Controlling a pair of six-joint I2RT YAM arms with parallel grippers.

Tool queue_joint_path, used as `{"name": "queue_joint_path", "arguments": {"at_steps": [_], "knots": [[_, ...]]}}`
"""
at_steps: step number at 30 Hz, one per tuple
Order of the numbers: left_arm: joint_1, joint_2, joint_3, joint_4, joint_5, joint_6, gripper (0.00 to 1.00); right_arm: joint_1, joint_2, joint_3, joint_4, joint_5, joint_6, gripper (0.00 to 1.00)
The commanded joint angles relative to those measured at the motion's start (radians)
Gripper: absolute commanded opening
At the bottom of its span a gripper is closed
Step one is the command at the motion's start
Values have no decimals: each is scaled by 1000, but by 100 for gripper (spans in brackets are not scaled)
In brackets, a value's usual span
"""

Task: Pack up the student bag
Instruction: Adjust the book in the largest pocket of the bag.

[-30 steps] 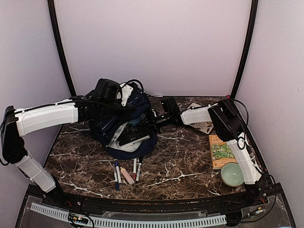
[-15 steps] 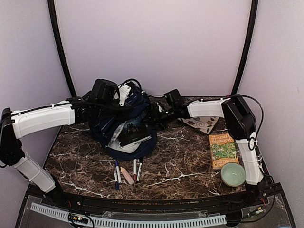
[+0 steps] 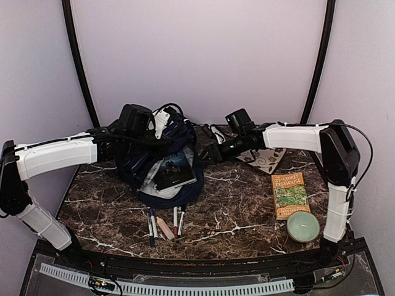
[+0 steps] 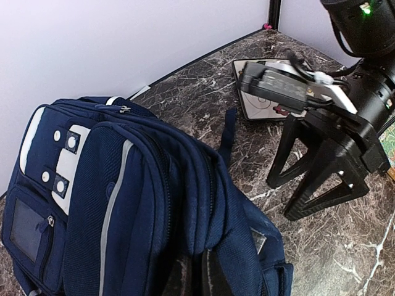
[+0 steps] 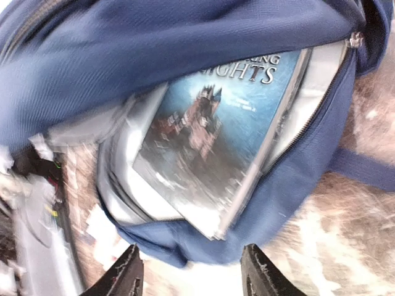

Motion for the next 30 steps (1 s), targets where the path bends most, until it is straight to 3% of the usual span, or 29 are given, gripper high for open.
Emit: {"name": "queue_joint_path", "arguments": {"at_steps": [1,9,18,30], "knots": [[-10,-66,1,127,14,-9,0,8,-88,-109,7,143,-432,49],[-10,-66,2,134,24,-30,0,57,-92,-186,102,316,-736,46],[-10,-67,4,128,20,-30,0,106,3,-117,90,323,-749,43],[-10,-70,1,126,18,-32,0,171,114,-12,105,433,-748,49]]}}
